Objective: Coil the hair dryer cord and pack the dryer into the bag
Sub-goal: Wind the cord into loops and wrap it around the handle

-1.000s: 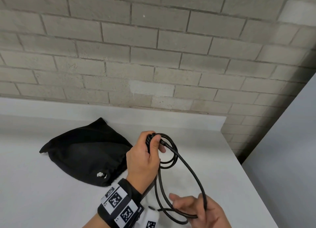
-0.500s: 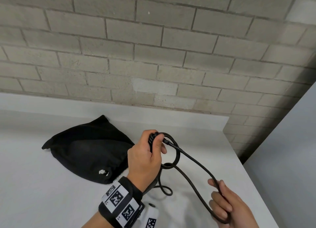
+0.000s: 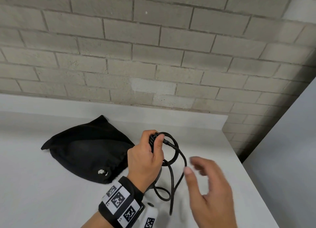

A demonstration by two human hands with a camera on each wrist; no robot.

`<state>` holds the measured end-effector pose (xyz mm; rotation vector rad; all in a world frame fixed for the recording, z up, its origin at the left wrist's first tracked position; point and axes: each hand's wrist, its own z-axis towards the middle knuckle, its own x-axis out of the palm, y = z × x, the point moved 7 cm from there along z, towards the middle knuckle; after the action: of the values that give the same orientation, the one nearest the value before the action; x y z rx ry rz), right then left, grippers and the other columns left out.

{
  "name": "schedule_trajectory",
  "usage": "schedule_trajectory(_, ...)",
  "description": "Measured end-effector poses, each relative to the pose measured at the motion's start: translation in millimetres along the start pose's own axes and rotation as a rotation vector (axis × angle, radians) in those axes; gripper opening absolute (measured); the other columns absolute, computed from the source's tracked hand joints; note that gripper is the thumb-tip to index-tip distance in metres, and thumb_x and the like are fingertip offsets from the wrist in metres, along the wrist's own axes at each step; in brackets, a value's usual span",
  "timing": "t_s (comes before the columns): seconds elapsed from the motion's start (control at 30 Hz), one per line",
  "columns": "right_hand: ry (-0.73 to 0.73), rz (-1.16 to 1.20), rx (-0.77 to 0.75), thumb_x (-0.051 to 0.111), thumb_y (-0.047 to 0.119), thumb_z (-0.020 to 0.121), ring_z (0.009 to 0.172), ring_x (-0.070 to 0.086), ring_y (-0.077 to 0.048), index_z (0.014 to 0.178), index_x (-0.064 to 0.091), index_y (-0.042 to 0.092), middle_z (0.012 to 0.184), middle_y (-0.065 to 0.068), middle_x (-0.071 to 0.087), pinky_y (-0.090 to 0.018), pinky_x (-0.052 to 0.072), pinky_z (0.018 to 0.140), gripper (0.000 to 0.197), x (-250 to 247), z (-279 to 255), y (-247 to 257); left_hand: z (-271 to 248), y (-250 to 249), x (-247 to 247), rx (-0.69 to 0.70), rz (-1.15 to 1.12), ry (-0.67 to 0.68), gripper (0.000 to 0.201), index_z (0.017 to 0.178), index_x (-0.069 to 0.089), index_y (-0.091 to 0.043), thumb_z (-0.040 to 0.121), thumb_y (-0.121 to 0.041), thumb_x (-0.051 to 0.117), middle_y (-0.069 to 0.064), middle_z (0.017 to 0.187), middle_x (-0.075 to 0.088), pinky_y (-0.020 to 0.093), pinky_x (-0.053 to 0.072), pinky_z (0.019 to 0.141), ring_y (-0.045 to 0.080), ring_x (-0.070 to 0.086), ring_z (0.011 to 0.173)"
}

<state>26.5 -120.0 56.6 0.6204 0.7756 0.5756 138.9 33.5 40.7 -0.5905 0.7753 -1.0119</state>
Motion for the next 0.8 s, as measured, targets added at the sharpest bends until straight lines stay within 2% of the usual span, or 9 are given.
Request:
schedule_trajectory(0.1,0.363,-0.078,0.076,0.051,0.066,0.083,0.075,0.06,-0.004,0.09,0.061,0.034,0.075,0.017,0.064,-0.018,0.048,0.067,0.034,37.2,1.5,0.3,-2.1,-3.1,2.6,0.018,0.042,0.002,0.05,0.103,0.051,-0.029,0.095,-0.071,0.024,-0.006,0.052,0.061,0.041,0.052,0.051,0.013,0.061,0.047)
schedule_trajectory(0.23,0.42,0.15,0.115,0.056,0.029,0.097,0.053,0.057,-0.004,0.079,0.065,0.028,0.066,0.007,0.066,-0.018,0.045,0.055,0.02,47.7,4.8,7.5,0.8,0.6,-1.8,-0.005,0.023,-0.009,0.057,0.103,0.054,-0.024,0.095,-0.072,0.024,-0.005,0.053,0.061,0.042,0.053,0.052,0.013,0.061,0.048)
schedule_trajectory(0.3,0.444,0.251,0.085,0.057,0.023,0.097,0.061,0.061,-0.007,0.084,0.068,0.03,0.069,0.006,0.068,-0.026,0.055,0.064,0.019,39.0,-0.1,8.8,5.9,5.7,-5.8,-0.047,-0.008,-0.005,0.052,0.102,0.052,-0.026,0.095,-0.07,0.026,-0.006,0.056,0.064,0.042,0.053,0.057,0.009,0.062,0.051)
schedule_trajectory(0.4,0.562,0.188,-0.117,0.062,0.027,0.094,0.081,0.067,-0.005,0.094,0.07,0.036,0.082,0.016,0.071,-0.016,0.051,0.074,0.013,22.6,-11.9,6.8,14.4,12.0,-11.1,-0.089,-0.027,-0.011,0.038,0.103,0.049,-0.029,0.099,-0.061,0.028,-0.019,0.068,0.069,0.038,0.053,0.063,0.004,0.062,0.056)
schedule_trajectory(0.47,0.683,-0.043,-0.286,0.051,0.035,0.099,0.074,0.064,0.001,0.092,0.071,0.037,0.076,0.017,0.068,-0.007,0.041,0.08,0.021,12.9,-21.6,-6.8,18.1,14.3,-12.8,-0.103,-0.058,-0.017,0.039,0.104,0.049,-0.028,0.097,-0.06,0.027,-0.021,0.07,0.069,0.039,0.053,0.063,0.005,0.061,0.054)
schedule_trajectory(0.53,0.78,-0.222,-0.223,0.025,0.041,0.106,0.081,0.061,0.013,0.093,0.066,0.051,0.087,0.03,0.066,0.003,0.019,0.089,0.044,12.2,-40.4,-51.9,20.4,16.4,-12.4,-0.107,-0.078,-0.016,0.042,0.103,0.05,-0.027,0.097,-0.062,0.028,-0.021,0.068,0.069,0.04,0.053,0.059,0.006,0.057,0.048)
schedule_trajectory(0.63,0.784,-0.402,-0.261,0.01,0.033,0.107,0.134,0.022,0.019,0.117,0.038,0.058,0.133,0.049,0.026,-0.005,0.016,0.106,0.039,-7.3,-57.8,-113.5,23.1,22.3,-13.0,-0.123,-0.107,-0.024,0.048,0.103,0.053,-0.023,0.093,-0.064,0.029,-0.017,0.068,0.07,0.043,0.054,0.059,0.008,0.059,0.049)
schedule_trajectory(0.7,0.894,-0.508,-0.251,0.007,0.031,0.107,0.14,0.011,0.015,0.114,0.039,0.055,0.132,0.048,0.025,-0.008,0.019,0.103,0.04,-18.1,-76.9,-129.8,25.0,26.8,-15.3,-0.133,-0.111,-0.034,0.051,0.103,0.054,-0.021,0.094,-0.065,0.03,-0.012,0.065,0.07,0.046,0.055,0.062,0.011,0.063,0.054)
schedule_trajectory(0.8,0.694,-0.539,-0.377,0.009,0.033,0.105,0.145,0.005,0.008,0.118,0.042,0.051,0.147,0.043,0.015,-0.011,0.013,0.111,0.04,-17.6,-76.0,-132.3,23.6,22.8,-13.0,-0.1,-0.089,0.016,0.045,0.103,0.051,-0.026,0.095,-0.065,0.03,-0.02,0.067,0.069,0.045,0.054,0.062,0.005,0.06,0.051)
